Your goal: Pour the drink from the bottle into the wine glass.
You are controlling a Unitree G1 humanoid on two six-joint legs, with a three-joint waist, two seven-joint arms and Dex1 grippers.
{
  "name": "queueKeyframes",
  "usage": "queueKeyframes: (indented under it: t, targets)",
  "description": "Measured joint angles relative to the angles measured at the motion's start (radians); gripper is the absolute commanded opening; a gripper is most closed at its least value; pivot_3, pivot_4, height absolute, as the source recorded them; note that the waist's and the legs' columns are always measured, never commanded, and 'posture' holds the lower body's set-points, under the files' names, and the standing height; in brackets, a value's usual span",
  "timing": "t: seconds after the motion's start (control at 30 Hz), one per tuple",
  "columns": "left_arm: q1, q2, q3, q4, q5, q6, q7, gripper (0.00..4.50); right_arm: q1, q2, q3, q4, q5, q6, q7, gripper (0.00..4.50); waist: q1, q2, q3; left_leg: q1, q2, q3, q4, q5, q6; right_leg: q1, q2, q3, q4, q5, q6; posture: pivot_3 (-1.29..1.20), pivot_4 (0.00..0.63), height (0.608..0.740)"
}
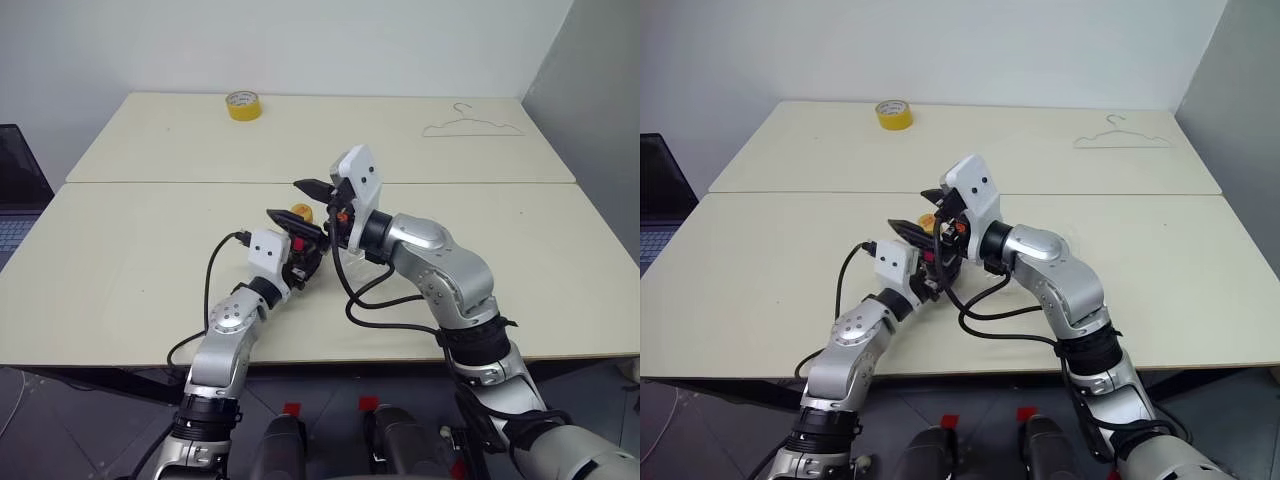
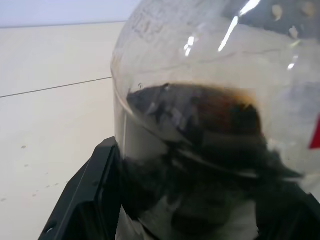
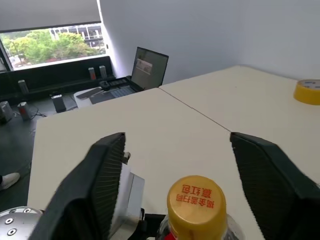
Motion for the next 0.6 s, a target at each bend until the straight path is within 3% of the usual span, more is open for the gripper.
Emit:
queueKeyframes:
  t: [0.2,0.27,0.3,0.4,0.6]
  targets:
    - [0.000,0.000,0.001,0.002,0.003,0.000,0.008,2.98,0.000,-0.003,0.004,0.021,-0.025,-0.026,-0.012,0.29,0.000,0.000,0.000,0.000,0.000,0.000,0.000,0.000,0.000,0.000,0.000,0.000,0.000,0.000,0.000,0.00,0.150,0.740]
    - [0.000,0.002,0.002,0.002,0.003,0.000,0.009,2.98,0.000,-0.007,0.005,0.021,-0.026,-0.031,-0.011,0.29,0.000,0.000,0.000,0.000,0.000,0.000,0.000,0.000,0.000,0.000,0.000,0.000,0.000,0.000,0.000,0.00,0.150,0.740]
    - [0.000,0.003,0.002,0.002,0.003,0.000,0.009,2.98,0.000,-0.007,0.007,0.021,-0.025,-0.032,-0.008,0.40,0.000,0.000,0.000,0.000,0.000,0.000,0.000,0.000,0.000,0.000,0.000,0.000,0.000,0.000,0.000,0.00,0.150,0.740]
    - [0.000,0.003,0.003,0.002,0.003,0.000,0.009,2.98,0.001,-0.007,0.006,0.020,-0.013,-0.023,0.006,1.29,0.000,0.000,0.000,0.000,0.000,0.000,0.000,0.000,0.000,0.000,0.000,0.000,0.000,0.000,0.000,0.00,0.150,0.740]
    - [-0.002,0.005,0.003,0.002,0.003,0.000,0.009,2.98,0.005,-0.012,0.007,0.005,0.014,-0.002,0.026,3.45,0.000,0.000,0.000,0.000,0.000,0.000,0.000,0.000,0.000,0.000,0.000,0.000,0.000,0.000,0.000,0.00,0.150,0.740]
